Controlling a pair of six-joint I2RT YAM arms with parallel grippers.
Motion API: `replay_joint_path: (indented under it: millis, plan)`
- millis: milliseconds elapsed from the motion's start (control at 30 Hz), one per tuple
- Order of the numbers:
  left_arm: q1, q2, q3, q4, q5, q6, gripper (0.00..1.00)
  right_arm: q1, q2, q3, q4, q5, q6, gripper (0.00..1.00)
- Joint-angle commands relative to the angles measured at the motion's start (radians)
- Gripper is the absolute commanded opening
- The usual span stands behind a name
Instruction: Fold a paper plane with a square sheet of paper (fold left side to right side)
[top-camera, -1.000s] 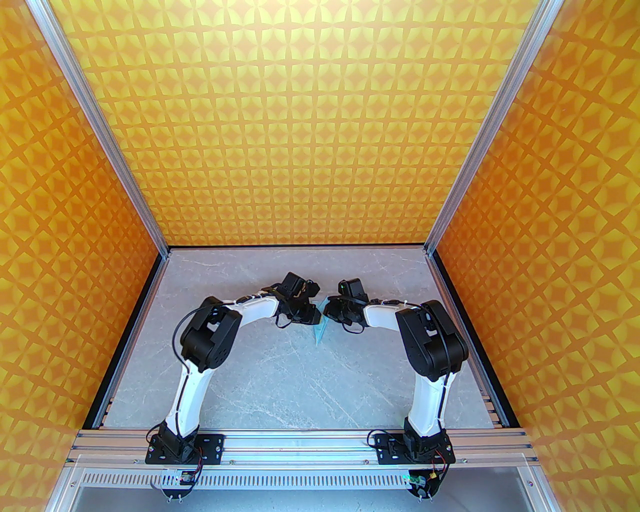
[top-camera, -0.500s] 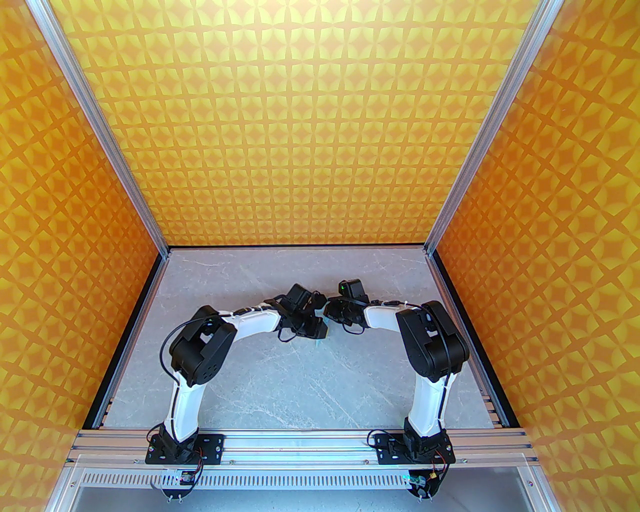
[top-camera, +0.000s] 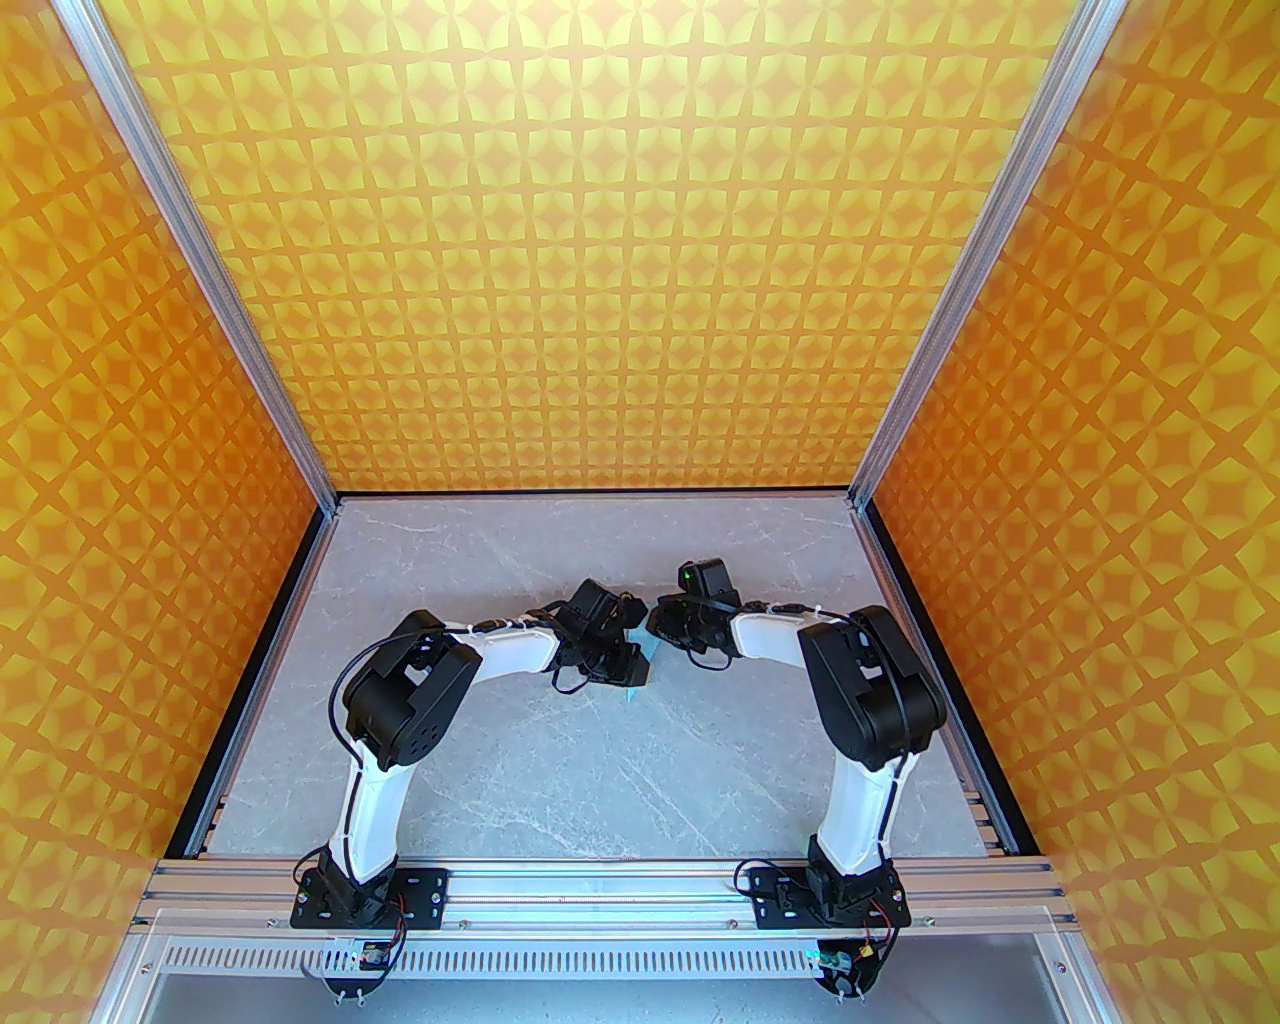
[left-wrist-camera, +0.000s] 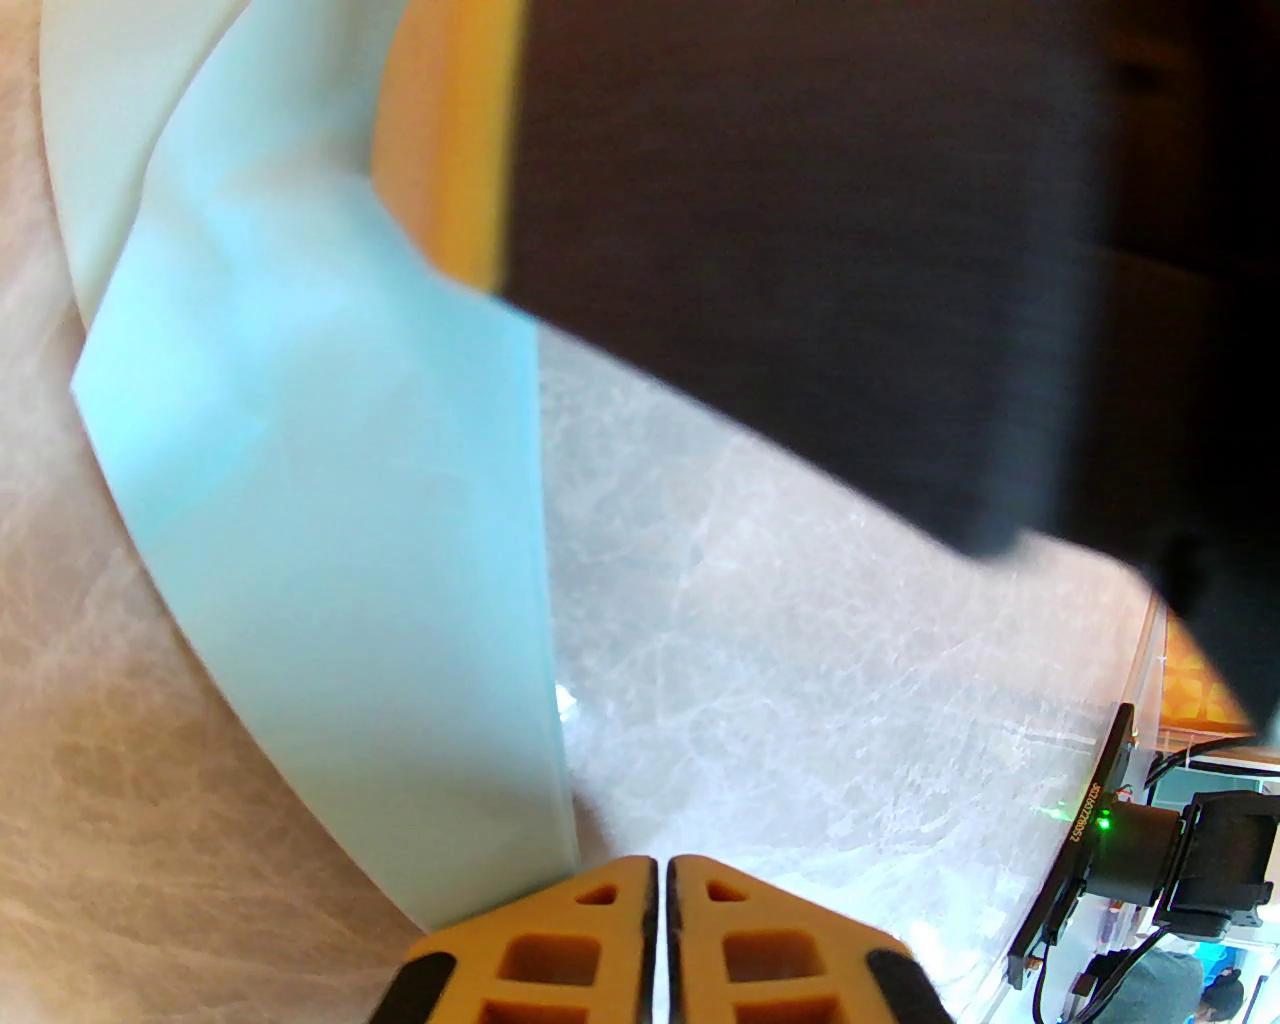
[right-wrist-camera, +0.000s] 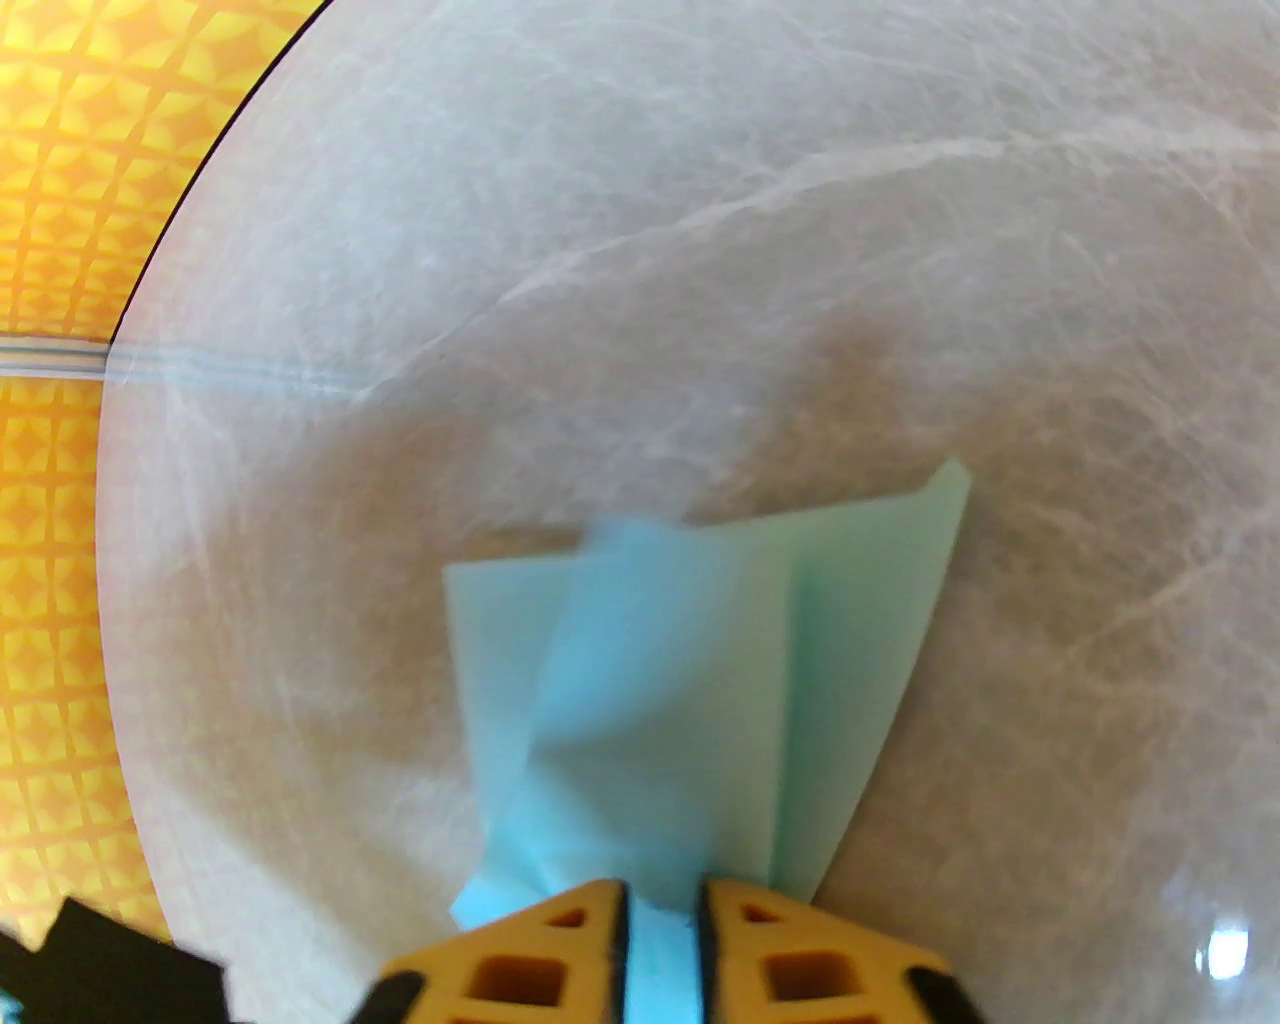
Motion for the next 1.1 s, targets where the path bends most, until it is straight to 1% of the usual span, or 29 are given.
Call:
replay_joint_path:
  millis: [0, 100, 200, 433, 533, 633, 733, 800, 1067]
  plan:
    - [-0.003, 0.024, -0.014, 0.017, 0.007, 0.005, 0.11, 0.006, -0.071, 0.000, -0.046, -0.025, -0.002, 0.22]
    - [-0.004, 0.025, -0.016, 0.016, 0.008, 0.006, 0.10, 0.028, -0.080, 0.025, -0.074, -0.038, 0.000, 0.17]
    - [-0.005, 0.027, -0.016, 0.014, 0.010, 0.009, 0.10, 0.044, -0.047, 0.051, -0.085, -0.060, 0.019, 0.14]
    - [-0.006, 0.027, -0.009, -0.004, 0.010, 0.015, 0.10, 0.057, 0.041, 0.072, -0.070, -0.068, 0.035, 0.11]
    - [-0.008, 0.026, -0.019, -0.011, 0.012, 0.020, 0.10, 0.057, 0.053, 0.075, -0.089, -0.025, 0.026, 0.10]
    - [-0.009, 0.026, -0.039, 0.000, 0.011, 0.015, 0.08, 0.040, 0.062, 0.074, -0.098, 0.024, 0.027, 0.09]
    - [-0.012, 0.023, -0.069, 0.008, 0.013, 0.013, 0.07, 0.014, 0.074, 0.074, -0.095, 0.034, 0.030, 0.08]
    - [-0.012, 0.021, -0.092, 0.017, 0.011, 0.013, 0.03, -0.003, 0.076, 0.075, -0.095, 0.038, 0.030, 0.08]
    - [-0.014, 0.020, -0.164, 0.059, 0.021, 0.003, 0.01, -0.062, 0.112, 0.142, -0.122, 0.045, 0.013, 0.08]
